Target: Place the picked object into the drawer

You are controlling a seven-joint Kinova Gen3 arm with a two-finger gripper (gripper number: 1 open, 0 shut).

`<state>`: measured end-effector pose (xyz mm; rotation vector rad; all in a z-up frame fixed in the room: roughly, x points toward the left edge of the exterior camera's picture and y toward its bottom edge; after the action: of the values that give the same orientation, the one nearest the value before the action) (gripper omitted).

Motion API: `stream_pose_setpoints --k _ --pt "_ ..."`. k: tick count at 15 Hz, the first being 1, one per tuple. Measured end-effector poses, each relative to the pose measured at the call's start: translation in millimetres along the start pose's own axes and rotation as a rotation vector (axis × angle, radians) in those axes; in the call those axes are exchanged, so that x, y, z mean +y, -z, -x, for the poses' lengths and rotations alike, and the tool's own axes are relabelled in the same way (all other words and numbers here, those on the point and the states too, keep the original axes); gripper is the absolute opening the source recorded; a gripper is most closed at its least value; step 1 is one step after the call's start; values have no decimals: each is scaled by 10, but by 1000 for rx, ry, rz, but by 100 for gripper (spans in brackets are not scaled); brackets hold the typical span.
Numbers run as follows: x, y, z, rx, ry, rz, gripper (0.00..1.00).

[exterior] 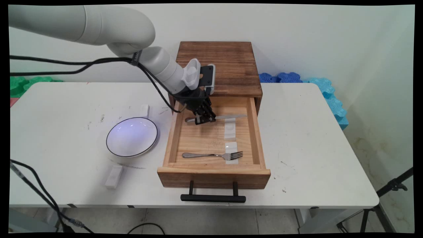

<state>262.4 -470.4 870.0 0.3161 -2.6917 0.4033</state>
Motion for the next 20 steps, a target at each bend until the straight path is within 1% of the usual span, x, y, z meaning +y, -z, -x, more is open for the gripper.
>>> stream_pose_setpoints --k 20 --pt "21 -287 144 -5 7 23 0"
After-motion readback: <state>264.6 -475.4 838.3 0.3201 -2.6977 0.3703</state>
